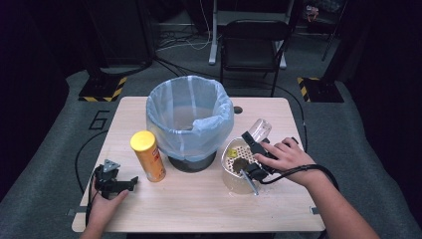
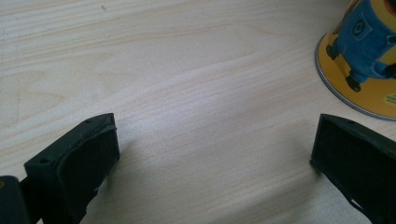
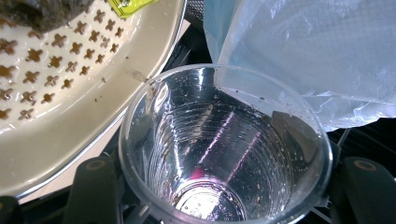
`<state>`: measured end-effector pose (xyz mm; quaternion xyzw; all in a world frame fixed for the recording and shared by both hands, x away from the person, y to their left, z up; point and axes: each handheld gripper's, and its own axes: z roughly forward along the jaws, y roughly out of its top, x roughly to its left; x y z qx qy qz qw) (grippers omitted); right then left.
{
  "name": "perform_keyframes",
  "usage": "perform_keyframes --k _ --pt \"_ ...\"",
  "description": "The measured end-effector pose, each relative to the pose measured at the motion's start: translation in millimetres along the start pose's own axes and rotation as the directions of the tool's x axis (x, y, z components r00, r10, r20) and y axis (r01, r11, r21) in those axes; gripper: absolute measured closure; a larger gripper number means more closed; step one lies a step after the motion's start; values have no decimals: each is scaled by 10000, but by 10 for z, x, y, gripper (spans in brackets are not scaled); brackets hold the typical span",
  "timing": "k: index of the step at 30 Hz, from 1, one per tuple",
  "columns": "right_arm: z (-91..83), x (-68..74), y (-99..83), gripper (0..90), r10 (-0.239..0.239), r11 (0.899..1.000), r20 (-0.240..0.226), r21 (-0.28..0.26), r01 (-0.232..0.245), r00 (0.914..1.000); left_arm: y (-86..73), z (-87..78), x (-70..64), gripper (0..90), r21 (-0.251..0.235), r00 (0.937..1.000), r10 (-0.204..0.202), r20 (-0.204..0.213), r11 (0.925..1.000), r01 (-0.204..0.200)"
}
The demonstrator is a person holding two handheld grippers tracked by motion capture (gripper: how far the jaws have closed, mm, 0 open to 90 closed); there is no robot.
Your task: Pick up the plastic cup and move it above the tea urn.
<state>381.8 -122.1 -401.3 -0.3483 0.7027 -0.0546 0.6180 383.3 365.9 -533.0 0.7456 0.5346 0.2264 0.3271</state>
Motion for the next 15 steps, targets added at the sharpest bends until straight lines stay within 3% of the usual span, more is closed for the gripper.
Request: perform_keyframes --k 15 --pt "1 -23 -7 340 174 9993 52 -331 -173 9998 0 0 0 7 0 10000 -2 1 10000 2"
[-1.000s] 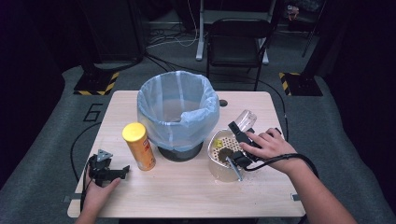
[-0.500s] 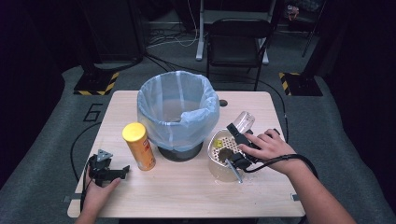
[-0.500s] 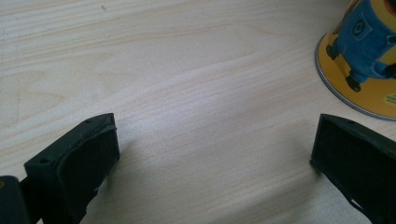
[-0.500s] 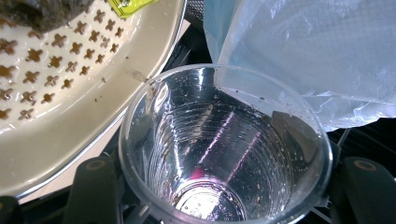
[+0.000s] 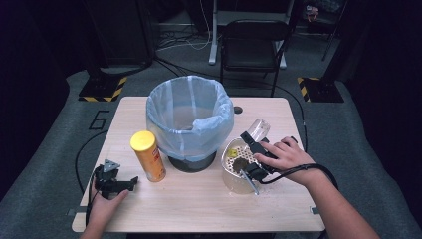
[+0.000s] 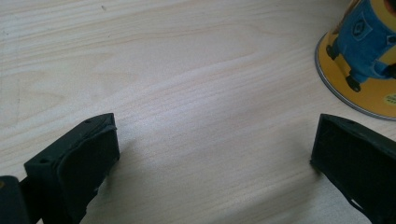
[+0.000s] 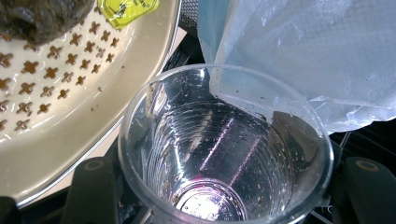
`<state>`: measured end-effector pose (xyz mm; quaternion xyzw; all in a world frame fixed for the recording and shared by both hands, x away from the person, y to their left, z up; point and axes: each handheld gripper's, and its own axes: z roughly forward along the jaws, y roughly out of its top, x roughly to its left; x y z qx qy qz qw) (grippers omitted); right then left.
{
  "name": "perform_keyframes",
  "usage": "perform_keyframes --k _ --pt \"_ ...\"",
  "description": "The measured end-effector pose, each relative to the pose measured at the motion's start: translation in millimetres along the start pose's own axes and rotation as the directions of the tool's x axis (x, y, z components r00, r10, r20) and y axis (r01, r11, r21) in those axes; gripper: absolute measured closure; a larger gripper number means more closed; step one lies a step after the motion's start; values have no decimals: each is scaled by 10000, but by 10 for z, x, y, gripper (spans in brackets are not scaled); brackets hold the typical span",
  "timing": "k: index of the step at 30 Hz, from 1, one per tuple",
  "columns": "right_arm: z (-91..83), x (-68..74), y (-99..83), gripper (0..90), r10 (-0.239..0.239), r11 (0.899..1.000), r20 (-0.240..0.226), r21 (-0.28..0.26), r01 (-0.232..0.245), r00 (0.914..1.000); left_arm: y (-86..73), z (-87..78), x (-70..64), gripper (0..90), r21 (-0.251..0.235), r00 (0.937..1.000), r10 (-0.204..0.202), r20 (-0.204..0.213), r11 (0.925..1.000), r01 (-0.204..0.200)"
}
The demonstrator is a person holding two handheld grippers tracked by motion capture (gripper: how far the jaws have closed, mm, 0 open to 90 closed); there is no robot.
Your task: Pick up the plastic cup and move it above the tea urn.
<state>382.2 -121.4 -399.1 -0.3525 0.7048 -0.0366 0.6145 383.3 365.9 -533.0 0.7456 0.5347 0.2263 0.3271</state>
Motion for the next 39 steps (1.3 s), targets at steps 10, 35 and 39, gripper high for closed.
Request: perform_keyframes --k 10,35,39 --pt "-5 -30 -49 335 956 9950 -83 -266 -958 9954 0 0 0 6 -4 10000 -6 0 10000 6" --pt "14 -110 -136 333 3761 9226 -225 -838 -3766 9263 0 0 0 7 -1 10000 -5 1 10000 5" --pt "14 -134 -146 333 4048 9094 -241 -933 -4052 9141 0 0 0 6 1 10000 -1 1 10000 1"
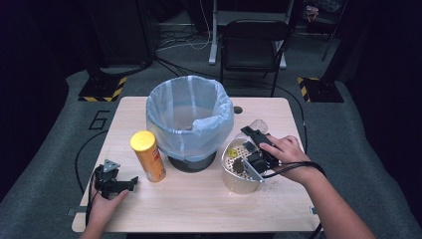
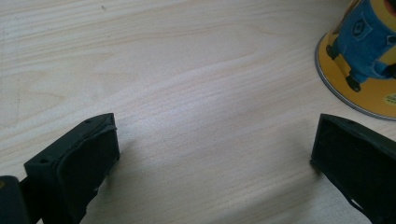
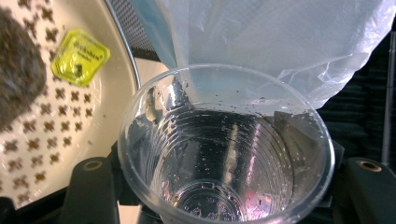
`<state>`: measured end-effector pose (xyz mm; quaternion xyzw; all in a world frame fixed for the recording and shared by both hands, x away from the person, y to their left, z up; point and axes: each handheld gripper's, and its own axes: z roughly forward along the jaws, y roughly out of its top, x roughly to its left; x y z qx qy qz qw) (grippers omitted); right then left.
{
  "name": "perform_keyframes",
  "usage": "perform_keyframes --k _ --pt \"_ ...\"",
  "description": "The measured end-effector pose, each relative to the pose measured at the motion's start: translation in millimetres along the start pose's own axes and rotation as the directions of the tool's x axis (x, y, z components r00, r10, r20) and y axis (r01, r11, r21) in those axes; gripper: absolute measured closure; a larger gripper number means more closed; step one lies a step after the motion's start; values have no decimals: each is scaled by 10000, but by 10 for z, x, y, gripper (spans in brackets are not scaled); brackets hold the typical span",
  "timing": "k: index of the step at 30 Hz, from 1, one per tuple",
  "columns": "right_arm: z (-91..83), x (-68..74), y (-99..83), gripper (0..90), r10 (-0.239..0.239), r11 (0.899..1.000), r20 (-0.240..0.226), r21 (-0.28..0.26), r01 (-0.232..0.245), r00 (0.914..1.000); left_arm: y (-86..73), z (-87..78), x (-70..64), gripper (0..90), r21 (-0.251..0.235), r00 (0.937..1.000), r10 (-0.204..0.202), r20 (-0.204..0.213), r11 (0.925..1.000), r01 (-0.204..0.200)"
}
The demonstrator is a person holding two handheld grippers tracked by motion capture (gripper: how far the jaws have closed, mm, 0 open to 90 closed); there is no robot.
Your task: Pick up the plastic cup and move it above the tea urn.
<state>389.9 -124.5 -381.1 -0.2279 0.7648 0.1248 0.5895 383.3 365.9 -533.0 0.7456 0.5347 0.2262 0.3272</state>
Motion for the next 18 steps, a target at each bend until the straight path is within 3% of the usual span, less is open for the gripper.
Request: perform_keyframes --k 2,6,7,8,9,10,12,15,16,17,18 --pt "1 -2 -3 333 188 9998 -79 -61 -188 9998 0 0 0 7 0 10000 3 -2 10000 -3" --pt "-10 -38 -13 333 1291 9913 -166 -251 -1294 9915 0 0 0 7 0 10000 3 -4 10000 -3" --pt "-10 -38 -13 333 1291 9913 -166 -251 -1294 9915 0 0 0 7 0 10000 0 -2 10000 0" --pt "-25 -65 -32 333 2185 9747 -190 -436 -2191 9756 0 0 0 7 2 10000 4 -2 10000 -4" --pt "-25 -65 -32 333 2185 9747 -190 -436 -2191 9756 0 0 0 7 -1 10000 2 -2 10000 -2" --pt "-48 -99 -62 333 3246 9425 -195 -775 -3252 9456 0 0 0 7 -1 10000 -1 -1 10000 1" --pt "-72 -119 -103 333 4332 8946 -124 -1159 -4316 9012 0 0 0 6 -1 10000 -2 0 10000 2" --pt "-103 -116 -180 333 5912 7922 -190 -1739 -5849 8063 0 0 0 6 2 10000 2 -1 10000 -2" --pt "-103 -116 -180 333 5912 7922 -190 -1739 -5849 8063 0 0 0 6 1 10000 1 -10 10000 -1" --pt "-108 -109 -206 333 6438 7475 -299 -1894 -6367 7646 0 0 0 6 -2 10000 -3 -7 10000 3" --pt "-122 -94 -264 333 7280 6594 -579 -2135 -7208 6831 0 0 0 6 3 10000 3 -1 10000 -3"
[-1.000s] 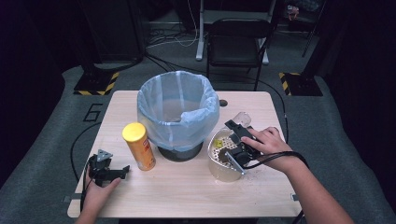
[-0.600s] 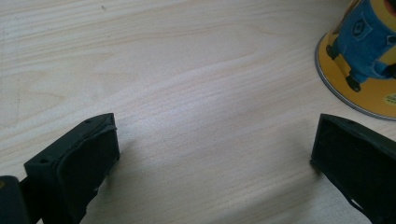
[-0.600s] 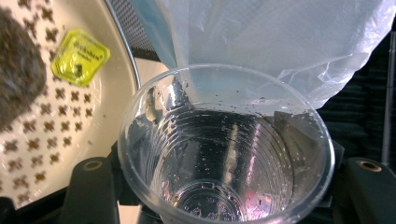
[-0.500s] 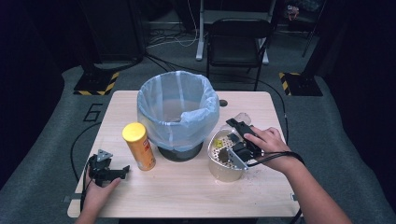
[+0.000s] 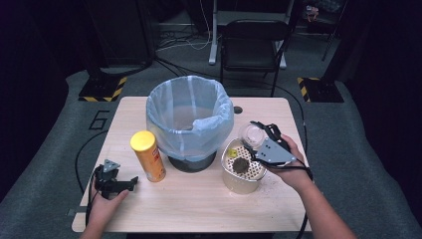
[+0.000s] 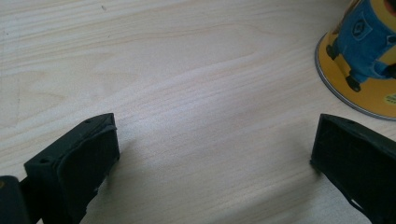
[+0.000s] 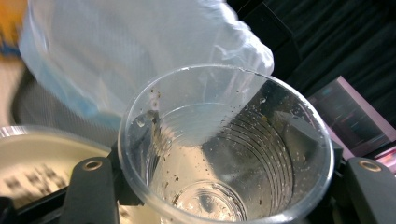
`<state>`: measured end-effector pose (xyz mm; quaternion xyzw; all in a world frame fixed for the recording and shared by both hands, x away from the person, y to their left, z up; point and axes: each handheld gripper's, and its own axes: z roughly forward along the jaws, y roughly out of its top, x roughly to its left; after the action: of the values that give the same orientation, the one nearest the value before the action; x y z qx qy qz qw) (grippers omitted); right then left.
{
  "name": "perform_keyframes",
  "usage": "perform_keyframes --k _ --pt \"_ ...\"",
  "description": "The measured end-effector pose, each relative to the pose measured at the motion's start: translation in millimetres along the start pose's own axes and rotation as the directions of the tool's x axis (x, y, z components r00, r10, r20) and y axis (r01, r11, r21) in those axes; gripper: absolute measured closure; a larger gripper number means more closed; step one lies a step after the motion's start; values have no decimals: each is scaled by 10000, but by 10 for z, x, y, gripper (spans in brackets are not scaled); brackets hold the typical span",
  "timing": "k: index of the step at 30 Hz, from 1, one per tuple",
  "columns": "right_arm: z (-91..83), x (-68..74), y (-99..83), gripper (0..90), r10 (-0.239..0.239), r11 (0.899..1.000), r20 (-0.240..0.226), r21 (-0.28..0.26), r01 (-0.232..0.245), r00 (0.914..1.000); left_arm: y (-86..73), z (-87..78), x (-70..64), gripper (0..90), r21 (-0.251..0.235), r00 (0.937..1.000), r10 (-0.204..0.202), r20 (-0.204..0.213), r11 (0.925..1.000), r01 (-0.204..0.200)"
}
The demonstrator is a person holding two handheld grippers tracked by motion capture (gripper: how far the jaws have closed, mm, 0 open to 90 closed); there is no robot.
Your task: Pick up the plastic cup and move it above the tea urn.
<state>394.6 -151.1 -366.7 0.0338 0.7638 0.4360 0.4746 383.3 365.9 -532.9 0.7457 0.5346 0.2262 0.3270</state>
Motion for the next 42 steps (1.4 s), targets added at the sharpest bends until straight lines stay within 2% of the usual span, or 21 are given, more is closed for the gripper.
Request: perform_keyframes --k 3,4,5,6,8,9,10,11,12,14,18,19,22,24,27,29,30,34,35,39,42 --pt "-6 -13 -33 333 712 9972 -59 -221 -713 9974 0 0 0 7 -5 10000 -4 0 10000 4" --pt "-25 -40 -72 334 1792 9825 -233 -478 -1802 9835 0 0 0 7 1 10000 4 -2 10000 -4" --pt "-32 -52 -84 334 2217 9731 -373 -555 -2236 9744 0 0 0 7 1 10000 4 -2 10000 -4" --pt "-37 -74 -99 334 2726 9585 -535 -711 -2760 9606 0 0 0 6 -1 10000 0 1 10000 0" --pt "-49 -99 -121 334 3908 9127 -990 -868 -3992 9151 0 0 0 7 -2 10000 0 0 10000 0" --pt "-49 -99 -121 334 3908 9127 -990 -868 -3992 9151 0 0 0 7 0 10000 3 -2 10000 -3" --pt "-48 -141 -134 334 4579 8754 -1300 -1060 -4715 8794 0 0 0 7 -3 10000 -1 0 10000 1" --pt "-49 -144 -132 334 4812 8618 -1425 -1036 -4965 8650 0 0 0 6 -2 10000 -1 0 10000 1" --pt "-49 -144 -132 334 4812 8618 -1425 -1036 -4965 8650 0 0 0 6 0 10000 0 -2 10000 0" --pt "-50 -160 -118 334 5091 8470 -1596 -819 -5253 8458 0 0 0 7 0 10000 -1 -1 10000 1" --pt "-36 -177 -108 334 5163 8397 -1778 -868 -5360 8377 0 0 0 7 -1 10000 1 -1 10000 -1" --pt "-33 -181 -104 334 5325 8286 -1883 -831 -5537 8252 0 0 0 6 -2 10000 -2 0 10000 2" --pt "-24 -208 -100 333 5476 8166 -1987 -852 -5709 8128 0 0 0 6 -2 10000 -2 0 10000 2" --pt "-22 -230 -97 333 5816 7903 -2157 -789 -6077 7844 0 0 0 6 1 10000 3 -3 10000 -3" --pt "-28 -265 -93 332 6069 7675 -2274 -812 -6359 7615 0 0 0 7 1 10000 3 0 10000 -3" --pt "-30 -276 -91 333 6100 7634 -2332 -830 -6405 7573 0 0 0 7 0 10000 -2 0 10000 2" --pt "-42 -276 -80 333 6256 7531 -2298 -716 -6540 7456 0 0 0 7 -2 10000 0 0 10000 0" --pt "-47 -314 -40 331 6221 7563 -2303 -704 -6505 7483 0 0 0 7 -2 10000 0 -1 10000 0" --pt "-56 -341 -7 330 6304 7492 -2303 -692 -6587 7413 0 0 0 7 -3 10000 -2 1 10000 2" --pt "-71 -387 62 330 6241 7561 -2225 -699 -6507 7490 0 0 0 7 -4 10000 -2 -1 10000 2" --pt "-92 -487 200 328 6051 7718 -2228 -715 -6318 7644 0 0 0 6 -3 10000 -5 0 10000 5"
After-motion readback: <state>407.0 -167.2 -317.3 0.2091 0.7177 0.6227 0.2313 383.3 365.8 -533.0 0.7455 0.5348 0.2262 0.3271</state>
